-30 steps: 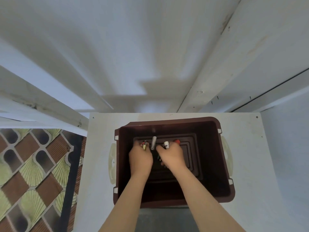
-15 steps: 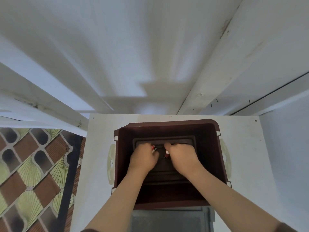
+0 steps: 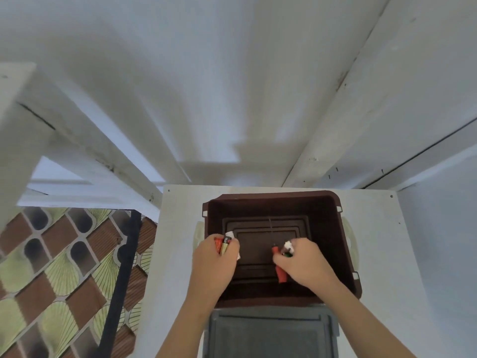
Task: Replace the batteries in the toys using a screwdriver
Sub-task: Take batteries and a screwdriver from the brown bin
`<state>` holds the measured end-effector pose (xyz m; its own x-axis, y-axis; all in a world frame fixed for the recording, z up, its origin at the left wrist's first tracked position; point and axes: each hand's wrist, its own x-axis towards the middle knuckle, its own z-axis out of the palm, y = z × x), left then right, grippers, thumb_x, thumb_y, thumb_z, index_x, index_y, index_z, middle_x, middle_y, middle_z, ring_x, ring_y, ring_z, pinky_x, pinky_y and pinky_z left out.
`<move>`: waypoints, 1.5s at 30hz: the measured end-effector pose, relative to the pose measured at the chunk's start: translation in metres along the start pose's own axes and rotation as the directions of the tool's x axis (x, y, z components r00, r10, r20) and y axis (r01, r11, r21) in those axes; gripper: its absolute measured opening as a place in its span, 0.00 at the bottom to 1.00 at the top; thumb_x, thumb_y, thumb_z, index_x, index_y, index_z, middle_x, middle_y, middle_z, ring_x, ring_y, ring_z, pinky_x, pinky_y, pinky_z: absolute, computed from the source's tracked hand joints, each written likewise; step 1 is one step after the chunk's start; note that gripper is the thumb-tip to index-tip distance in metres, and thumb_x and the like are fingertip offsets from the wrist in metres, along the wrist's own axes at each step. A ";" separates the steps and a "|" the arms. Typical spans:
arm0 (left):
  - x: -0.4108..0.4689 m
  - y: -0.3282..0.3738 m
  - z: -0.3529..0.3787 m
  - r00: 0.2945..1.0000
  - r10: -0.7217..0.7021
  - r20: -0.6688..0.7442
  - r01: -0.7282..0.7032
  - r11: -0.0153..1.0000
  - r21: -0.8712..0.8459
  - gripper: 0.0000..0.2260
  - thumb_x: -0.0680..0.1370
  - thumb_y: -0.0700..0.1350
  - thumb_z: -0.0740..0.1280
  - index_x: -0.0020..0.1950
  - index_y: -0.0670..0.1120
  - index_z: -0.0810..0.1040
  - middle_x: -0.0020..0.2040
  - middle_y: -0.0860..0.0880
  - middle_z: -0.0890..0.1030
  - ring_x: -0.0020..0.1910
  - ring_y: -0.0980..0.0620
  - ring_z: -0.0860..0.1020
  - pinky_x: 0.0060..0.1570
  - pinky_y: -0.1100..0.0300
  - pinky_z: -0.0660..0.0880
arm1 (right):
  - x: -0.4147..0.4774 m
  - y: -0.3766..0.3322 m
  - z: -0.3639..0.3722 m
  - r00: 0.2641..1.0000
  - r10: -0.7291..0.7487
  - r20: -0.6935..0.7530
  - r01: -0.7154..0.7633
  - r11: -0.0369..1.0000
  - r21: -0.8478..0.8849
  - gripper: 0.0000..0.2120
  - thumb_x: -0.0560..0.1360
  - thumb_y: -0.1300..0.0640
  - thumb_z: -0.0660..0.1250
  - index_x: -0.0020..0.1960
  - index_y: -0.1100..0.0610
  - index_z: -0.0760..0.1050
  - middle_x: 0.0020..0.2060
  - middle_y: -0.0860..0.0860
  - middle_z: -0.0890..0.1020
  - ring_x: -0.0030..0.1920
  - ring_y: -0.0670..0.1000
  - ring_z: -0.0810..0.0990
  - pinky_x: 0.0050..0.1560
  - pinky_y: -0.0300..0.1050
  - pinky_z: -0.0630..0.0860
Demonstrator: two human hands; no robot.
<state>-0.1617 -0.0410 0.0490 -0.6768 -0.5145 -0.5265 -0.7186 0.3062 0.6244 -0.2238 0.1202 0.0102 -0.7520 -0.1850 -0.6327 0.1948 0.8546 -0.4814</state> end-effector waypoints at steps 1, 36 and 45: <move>-0.007 0.000 -0.008 1.000 0.011 0.002 -0.011 1.000 -0.016 0.17 0.81 0.45 0.63 0.31 0.45 0.69 0.29 0.49 0.71 0.30 0.54 0.70 0.28 0.72 0.65 | -0.009 -0.003 0.001 1.000 0.011 -0.020 -0.010 0.997 0.075 0.14 0.73 0.51 0.70 0.36 0.61 0.76 0.31 0.55 0.80 0.29 0.48 0.74 0.32 0.45 0.72; -0.271 -0.051 -0.304 0.814 0.469 -0.343 -0.580 0.689 -0.435 0.10 0.79 0.47 0.66 0.38 0.46 0.76 0.33 0.53 0.77 0.29 0.63 0.72 0.32 0.71 0.67 | -0.404 -0.239 0.078 0.763 -0.326 -0.558 0.588 0.710 0.388 0.10 0.73 0.56 0.71 0.36 0.61 0.79 0.26 0.53 0.78 0.27 0.45 0.73 0.29 0.35 0.72; -0.265 -0.117 -0.354 0.817 0.313 -0.485 -0.502 0.799 -0.331 0.15 0.78 0.49 0.68 0.36 0.41 0.75 0.27 0.51 0.73 0.24 0.60 0.69 0.27 0.69 0.66 | -0.403 -0.261 0.114 0.817 -0.442 -0.371 0.568 0.726 0.386 0.10 0.73 0.55 0.72 0.37 0.61 0.78 0.24 0.48 0.75 0.21 0.40 0.70 0.25 0.32 0.67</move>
<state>0.1582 -0.2241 0.3193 -0.6999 -0.7129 0.0448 -0.1812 0.2379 0.9542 0.1005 -0.0839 0.3218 -0.9338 -0.3490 -0.0790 -0.0429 0.3283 -0.9436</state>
